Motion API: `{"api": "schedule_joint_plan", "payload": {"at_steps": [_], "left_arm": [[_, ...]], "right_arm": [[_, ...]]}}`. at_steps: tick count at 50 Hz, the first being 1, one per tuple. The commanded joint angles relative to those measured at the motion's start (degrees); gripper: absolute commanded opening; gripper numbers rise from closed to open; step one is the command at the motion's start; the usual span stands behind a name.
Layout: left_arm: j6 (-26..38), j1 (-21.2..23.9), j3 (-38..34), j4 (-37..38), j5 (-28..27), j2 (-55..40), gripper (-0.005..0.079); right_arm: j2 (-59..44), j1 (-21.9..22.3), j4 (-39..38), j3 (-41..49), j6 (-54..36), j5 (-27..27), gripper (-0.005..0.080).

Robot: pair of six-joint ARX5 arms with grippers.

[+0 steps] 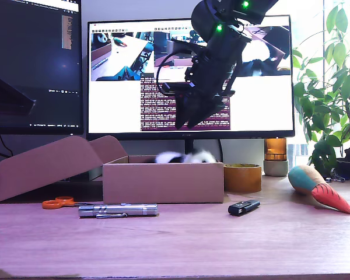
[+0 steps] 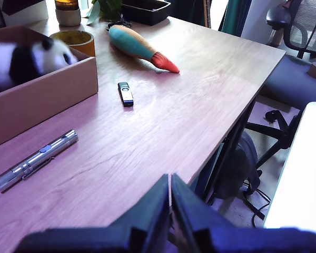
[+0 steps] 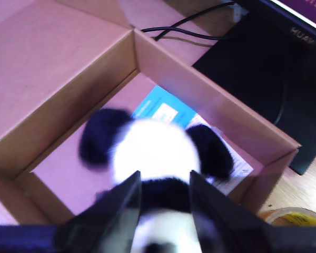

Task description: Pick up the panda toy and place it inside the cardboard box

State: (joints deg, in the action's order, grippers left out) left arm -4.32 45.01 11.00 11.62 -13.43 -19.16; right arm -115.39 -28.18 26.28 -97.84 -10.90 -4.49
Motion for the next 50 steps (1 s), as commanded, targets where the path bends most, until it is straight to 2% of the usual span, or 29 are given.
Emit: {"api": "schedule_joint_plan", "payload": {"at_steps": [1,12,14,17,18,19,32,37,45,50], "left_arm": [[-0.22,0.15,-0.46,-0.39,0.02,0.04,-0.0018],[-0.24,0.15,-0.46,-0.11,0.02,0.04,-0.0018],[-0.22,0.15,-0.46,0.11,0.02,0.04,-0.0018],[-0.24,0.15,-0.46,0.37,0.02,0.04,-0.0018],[-0.22,0.15,-0.46,0.39,0.02,0.04,-0.0018],[-0.22,0.15,-0.46,0.42,0.02,0.04,-0.0018],[-0.26,0.15,-0.46,-1.01,0.02,0.07,-0.0018],[-0.81,0.11,-0.46,-1.07,0.37,0.07,-0.0019],[-0.87,0.11,-0.46,-1.31,2.23,0.07,-0.0019],[-0.87,0.09,-0.46,-1.38,2.64,0.07,-0.0019]], "right_arm": [[0.33,-0.31,-0.85,-0.57,0.66,-0.13,0.0271],[0.39,-0.31,-1.09,-0.83,0.74,-0.11,0.0249],[0.42,-0.31,-0.17,-1.11,0.79,-0.22,0.017],[0.5,-0.31,2.05,-1.68,0.74,-0.52,0.0002],[0.5,-0.31,2.8,-1.95,0.61,-0.7,-0.0024],[0.52,-0.31,3.72,-2.25,0.66,-1.16,0.0],[0.57,-0.31,6.21,-3.93,3.08,-1.2,-0.0013],[0.92,-0.24,8.87,-3.93,6.64,-1.14,-0.0013],[2.62,-0.17,10.38,-3.82,6.03,2.12,-0.0013],[4.57,-0.22,10.1,-3.82,6.27,2.34,-0.0013]]}}
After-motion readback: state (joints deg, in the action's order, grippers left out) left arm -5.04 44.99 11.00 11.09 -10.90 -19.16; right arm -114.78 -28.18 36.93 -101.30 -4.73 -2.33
